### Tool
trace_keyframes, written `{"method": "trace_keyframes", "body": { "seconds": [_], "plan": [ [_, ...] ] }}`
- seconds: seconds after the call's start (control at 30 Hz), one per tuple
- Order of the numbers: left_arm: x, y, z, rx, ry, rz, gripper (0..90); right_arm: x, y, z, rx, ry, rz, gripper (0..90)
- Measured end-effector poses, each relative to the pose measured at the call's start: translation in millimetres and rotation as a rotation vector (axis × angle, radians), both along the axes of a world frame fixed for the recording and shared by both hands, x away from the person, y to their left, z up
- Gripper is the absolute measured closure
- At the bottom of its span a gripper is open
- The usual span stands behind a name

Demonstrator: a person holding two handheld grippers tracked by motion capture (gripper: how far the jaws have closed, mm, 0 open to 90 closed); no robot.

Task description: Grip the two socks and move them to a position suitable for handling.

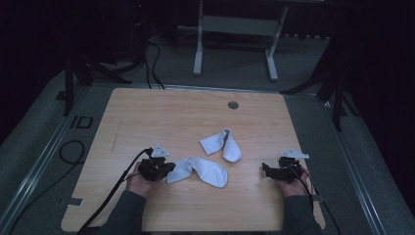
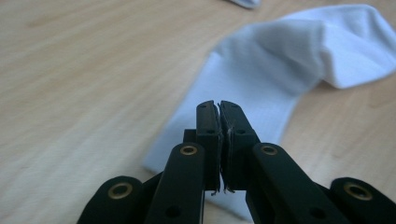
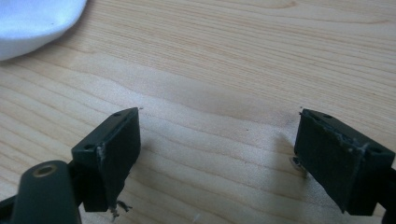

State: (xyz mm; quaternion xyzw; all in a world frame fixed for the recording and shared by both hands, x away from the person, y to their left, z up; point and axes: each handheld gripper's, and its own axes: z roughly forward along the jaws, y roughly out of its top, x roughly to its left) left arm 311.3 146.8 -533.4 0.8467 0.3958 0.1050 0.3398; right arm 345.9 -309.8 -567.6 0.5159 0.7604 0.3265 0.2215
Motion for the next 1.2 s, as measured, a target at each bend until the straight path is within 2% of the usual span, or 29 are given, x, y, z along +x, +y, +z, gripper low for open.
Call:
{"method": "trace_keyframes", "body": {
  "seconds": [0.17, 0.23, 0.4, 0.63, 0.9, 1.2],
  "plan": [
    [-4.3, -6.5, -2.9, -0.019, 0.036, -0.028, 88.0, 0.0, 0.0, 0.0, 0.0, 0.0, 0.0, 14.1],
    [-4.9, -7.2, -2.9, -0.02, 0.038, -0.03, 88.5, 0.0, 0.0, 0.0, 0.0, 0.0, 0.0, 14.1],
    [-6.4, -9.5, -8.4, 0.017, 0.064, -0.045, 89.2, 0.0, 0.0, 0.0, 0.0, 0.0, 0.0, 14.1],
    [-4.9, -6.3, -12.4, 0.024, 0.096, -0.033, 89.8, 0.0, 0.0, 0.0, 0.0, 0.0, -0.001, 14.1],
    [-2.2, 0.3, -11.8, 0.05, 0.079, -0.015, 89.8, 0.0, 0.0, 0.0, 0.0, 0.0, 0.0, 14.1],
    [8.5, 15.9, -11.7, 0.06, 0.062, 0.038, 89.8, 0.0, -0.1, 0.0, 0.001, 0.0, 0.0, 14.1]
  ]
}}
